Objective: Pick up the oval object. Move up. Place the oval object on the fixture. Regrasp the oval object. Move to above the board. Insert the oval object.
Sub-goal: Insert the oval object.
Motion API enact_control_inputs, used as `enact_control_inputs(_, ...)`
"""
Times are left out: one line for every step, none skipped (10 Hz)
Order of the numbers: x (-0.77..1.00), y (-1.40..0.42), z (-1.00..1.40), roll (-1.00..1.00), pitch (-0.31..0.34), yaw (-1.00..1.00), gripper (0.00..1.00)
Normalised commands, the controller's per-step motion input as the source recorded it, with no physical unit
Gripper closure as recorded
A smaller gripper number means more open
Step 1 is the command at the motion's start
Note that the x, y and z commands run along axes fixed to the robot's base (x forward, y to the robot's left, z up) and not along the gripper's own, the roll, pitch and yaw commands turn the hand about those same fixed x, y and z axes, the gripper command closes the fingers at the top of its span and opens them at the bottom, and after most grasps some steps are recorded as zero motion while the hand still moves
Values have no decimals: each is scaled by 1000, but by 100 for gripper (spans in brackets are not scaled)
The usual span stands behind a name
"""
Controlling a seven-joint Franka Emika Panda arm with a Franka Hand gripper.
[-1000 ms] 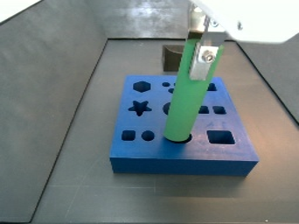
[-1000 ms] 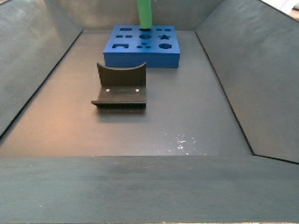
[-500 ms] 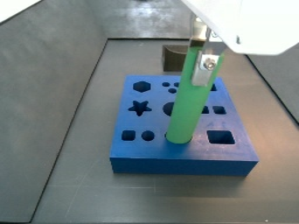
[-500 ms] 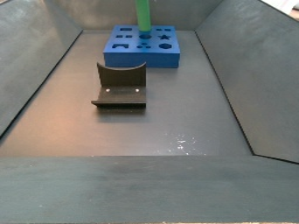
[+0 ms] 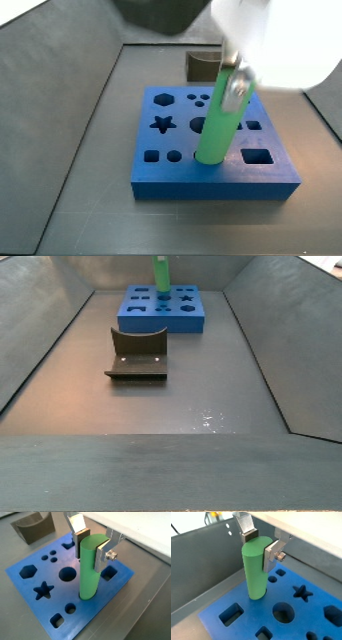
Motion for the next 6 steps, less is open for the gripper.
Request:
enact_control_inputs(-169,-126,-854,157,-126,-220,100)
enact_control_inputs(-134,-103,-886,147,-123,-200,100)
enact_control_inputs(-83,0,-497,86,-87,-160,100)
enact_control_inputs(37,0,0,0,43,0,100)
enact_control_inputs(0,0,0,0,-4,0,100)
enact_control_inputs(0,0,0,0,0,0,100)
